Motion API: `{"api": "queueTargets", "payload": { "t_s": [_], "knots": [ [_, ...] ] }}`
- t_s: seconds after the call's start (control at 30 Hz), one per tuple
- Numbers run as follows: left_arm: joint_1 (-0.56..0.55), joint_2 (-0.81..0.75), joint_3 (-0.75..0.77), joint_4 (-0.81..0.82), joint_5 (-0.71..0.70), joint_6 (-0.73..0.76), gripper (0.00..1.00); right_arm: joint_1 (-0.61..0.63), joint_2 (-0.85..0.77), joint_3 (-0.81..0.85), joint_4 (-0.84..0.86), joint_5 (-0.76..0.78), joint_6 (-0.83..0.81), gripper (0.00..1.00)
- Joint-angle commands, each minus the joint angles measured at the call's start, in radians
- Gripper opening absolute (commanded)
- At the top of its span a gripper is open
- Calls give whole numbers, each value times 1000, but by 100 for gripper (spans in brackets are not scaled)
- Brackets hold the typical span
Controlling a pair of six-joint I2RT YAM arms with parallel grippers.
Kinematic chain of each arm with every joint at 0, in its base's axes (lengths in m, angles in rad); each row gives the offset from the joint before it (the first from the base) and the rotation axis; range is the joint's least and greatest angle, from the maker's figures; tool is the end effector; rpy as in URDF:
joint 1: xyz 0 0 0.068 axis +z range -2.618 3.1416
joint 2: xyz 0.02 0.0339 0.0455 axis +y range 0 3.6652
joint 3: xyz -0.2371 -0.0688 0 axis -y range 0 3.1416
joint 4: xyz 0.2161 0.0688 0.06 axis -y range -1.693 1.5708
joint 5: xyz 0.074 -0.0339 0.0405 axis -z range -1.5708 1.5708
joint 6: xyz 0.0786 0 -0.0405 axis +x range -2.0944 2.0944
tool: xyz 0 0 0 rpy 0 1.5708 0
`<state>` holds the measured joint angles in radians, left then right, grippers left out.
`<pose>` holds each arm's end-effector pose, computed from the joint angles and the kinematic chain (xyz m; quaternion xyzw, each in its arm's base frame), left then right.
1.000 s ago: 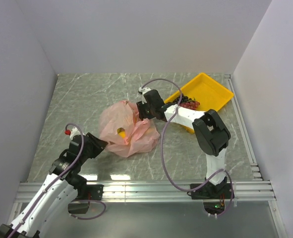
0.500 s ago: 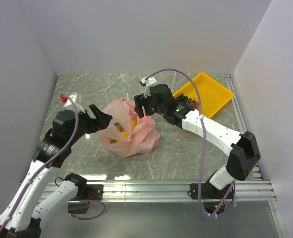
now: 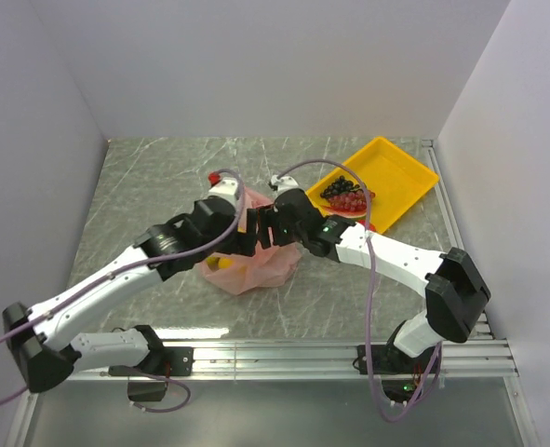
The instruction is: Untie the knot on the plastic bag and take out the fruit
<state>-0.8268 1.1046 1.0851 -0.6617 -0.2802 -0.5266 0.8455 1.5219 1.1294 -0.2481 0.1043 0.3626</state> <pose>0.1831 -0.1669 0.2869 0.0743 0.8928 -0.1685 0.4111 0.2403 0.2587 0.2321 -0.1907 0.8723 0.2161 0.3951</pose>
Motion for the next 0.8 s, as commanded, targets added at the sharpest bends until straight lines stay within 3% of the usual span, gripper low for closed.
{"api": "queueTargets", "payload": {
  "t_s": [0.0, 0.2, 0.43, 0.77],
  "knots": [
    [-70, 99, 79, -59, -276, -9, 98, 4, -20, -45, 53, 92, 136, 75],
    [-92, 210, 23, 0, -396, -98, 98, 12, -3, -77, 78, 107, 171, 71],
    [-65, 268, -28, 89, -458, -150, 95, 13, -5, -152, 142, 64, 213, 51],
    [60, 210, -109, 304, -174, -179, 92, 30, 1, -221, 208, 40, 233, 24]
  ]
}}
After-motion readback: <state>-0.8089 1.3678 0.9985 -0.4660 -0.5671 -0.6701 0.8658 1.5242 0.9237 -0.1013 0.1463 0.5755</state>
